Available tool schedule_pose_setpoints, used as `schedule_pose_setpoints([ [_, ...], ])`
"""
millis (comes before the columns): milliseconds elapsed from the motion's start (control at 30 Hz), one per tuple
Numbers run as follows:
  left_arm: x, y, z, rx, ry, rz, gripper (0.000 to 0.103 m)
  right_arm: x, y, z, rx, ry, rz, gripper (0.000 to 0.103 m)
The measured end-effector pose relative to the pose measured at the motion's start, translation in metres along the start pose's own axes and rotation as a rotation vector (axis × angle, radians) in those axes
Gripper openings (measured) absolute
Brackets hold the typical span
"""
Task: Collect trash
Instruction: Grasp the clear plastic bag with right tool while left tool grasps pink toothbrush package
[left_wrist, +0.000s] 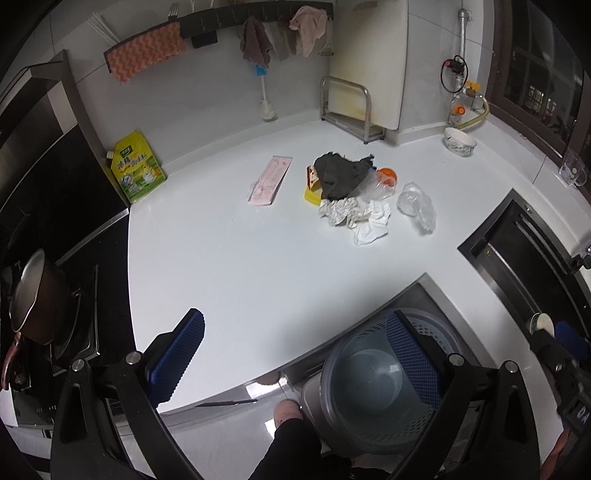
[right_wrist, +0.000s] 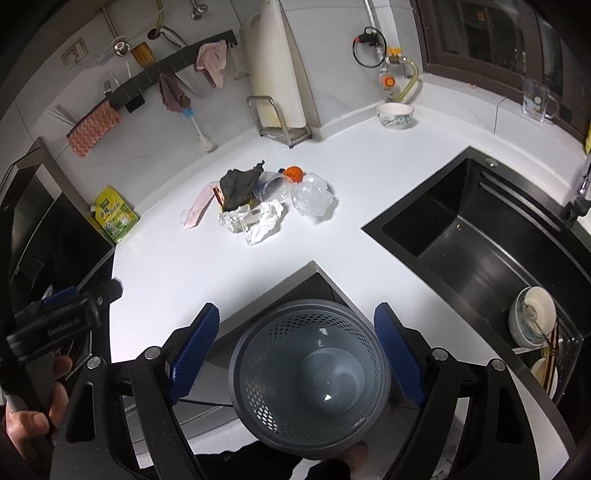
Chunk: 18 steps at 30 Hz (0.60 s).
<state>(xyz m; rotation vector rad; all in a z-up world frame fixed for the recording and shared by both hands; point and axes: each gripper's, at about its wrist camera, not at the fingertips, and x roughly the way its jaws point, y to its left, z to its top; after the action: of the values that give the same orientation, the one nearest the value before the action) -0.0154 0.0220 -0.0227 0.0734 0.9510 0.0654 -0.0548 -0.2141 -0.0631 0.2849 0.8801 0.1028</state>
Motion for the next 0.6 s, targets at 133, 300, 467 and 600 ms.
schedule_pose_setpoints([
  [133,0.018,0.014,0.003,-0.012,0.028,0.005,0.097,0.023,-0.004,0.008,0.031,0.026,-0.003,0.082],
  [300,0.053,0.037,0.036,-0.022,0.023,-0.015,0.097,0.051,0.004,0.034,0.052,0.009,-0.042,0.082],
  [467,0.096,0.056,0.079,-0.004,0.004,-0.025,0.097,0.088,0.010,0.063,0.074,0.011,-0.084,0.082],
  [600,0.135,0.067,0.111,0.016,0.002,-0.041,0.097,0.123,0.011,0.091,0.096,0.014,-0.112,0.082],
])
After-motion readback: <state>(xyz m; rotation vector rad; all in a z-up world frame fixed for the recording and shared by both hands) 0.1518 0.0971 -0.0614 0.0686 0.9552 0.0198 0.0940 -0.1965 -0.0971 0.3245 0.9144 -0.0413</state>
